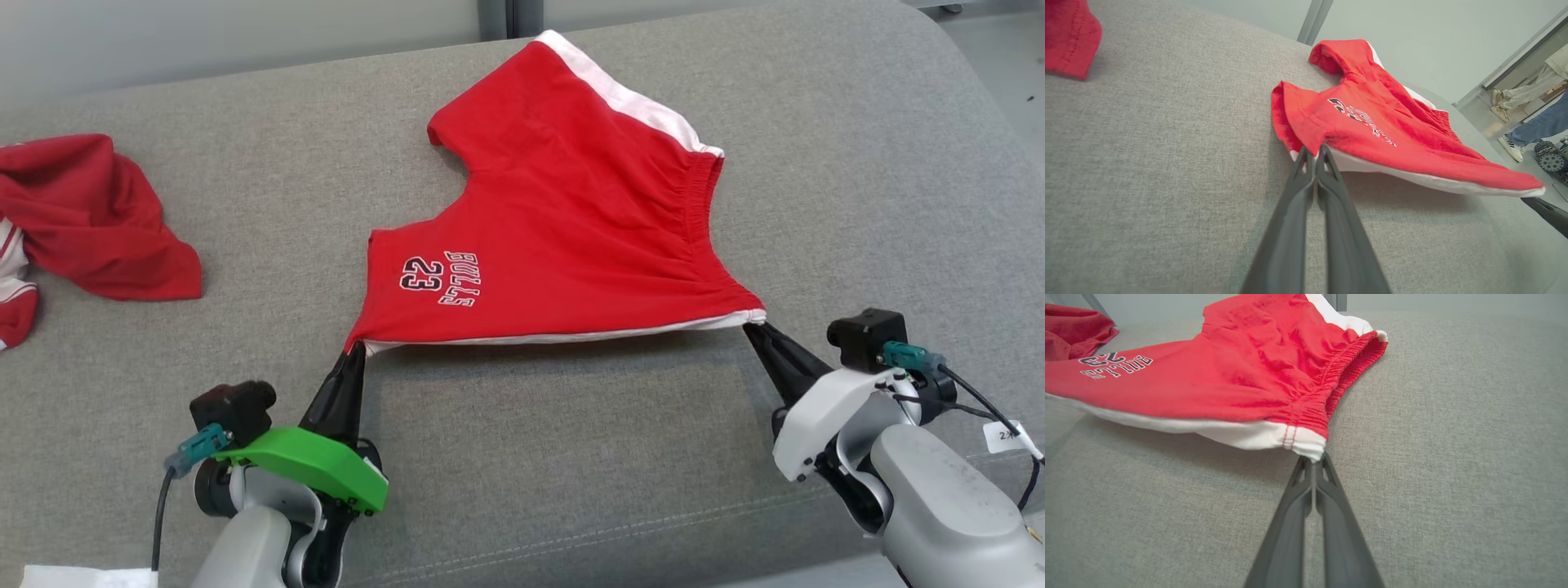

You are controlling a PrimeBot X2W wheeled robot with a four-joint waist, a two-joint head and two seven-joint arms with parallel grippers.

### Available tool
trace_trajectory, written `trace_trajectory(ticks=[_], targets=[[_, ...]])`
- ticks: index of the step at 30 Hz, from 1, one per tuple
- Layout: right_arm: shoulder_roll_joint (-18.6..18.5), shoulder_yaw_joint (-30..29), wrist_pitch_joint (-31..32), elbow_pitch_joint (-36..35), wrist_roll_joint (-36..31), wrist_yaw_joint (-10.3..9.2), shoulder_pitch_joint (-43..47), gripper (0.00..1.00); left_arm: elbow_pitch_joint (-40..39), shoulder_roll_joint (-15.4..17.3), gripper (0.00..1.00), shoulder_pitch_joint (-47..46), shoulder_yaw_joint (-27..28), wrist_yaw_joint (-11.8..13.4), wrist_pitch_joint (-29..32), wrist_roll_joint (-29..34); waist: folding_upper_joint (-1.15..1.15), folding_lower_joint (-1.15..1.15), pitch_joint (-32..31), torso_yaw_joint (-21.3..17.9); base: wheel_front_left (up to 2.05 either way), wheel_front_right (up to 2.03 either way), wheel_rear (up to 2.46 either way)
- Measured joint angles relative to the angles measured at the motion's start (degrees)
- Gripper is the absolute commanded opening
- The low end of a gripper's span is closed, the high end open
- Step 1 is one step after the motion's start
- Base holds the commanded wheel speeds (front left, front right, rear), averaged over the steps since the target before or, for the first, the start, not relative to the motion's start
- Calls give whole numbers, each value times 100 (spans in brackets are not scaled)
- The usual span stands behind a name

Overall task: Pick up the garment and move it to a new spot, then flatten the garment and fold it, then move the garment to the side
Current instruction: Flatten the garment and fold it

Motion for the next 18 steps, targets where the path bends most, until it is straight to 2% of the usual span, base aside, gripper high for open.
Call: trace_trajectory(ticks=[9, 18], targets=[[-40, 307, -38, -65, 87, 1, 490, 0, 15, 4, 0, 465, -172, -5, -35, -33, 0, 0, -135, -68, 0, 0, 0], [-116, 283, -89, -179, 148, 7, 552, 0, 19, 20, 0, 593, -292, -12, -42, -15, 0, 0, -189, -140, 0, 0, 0]])
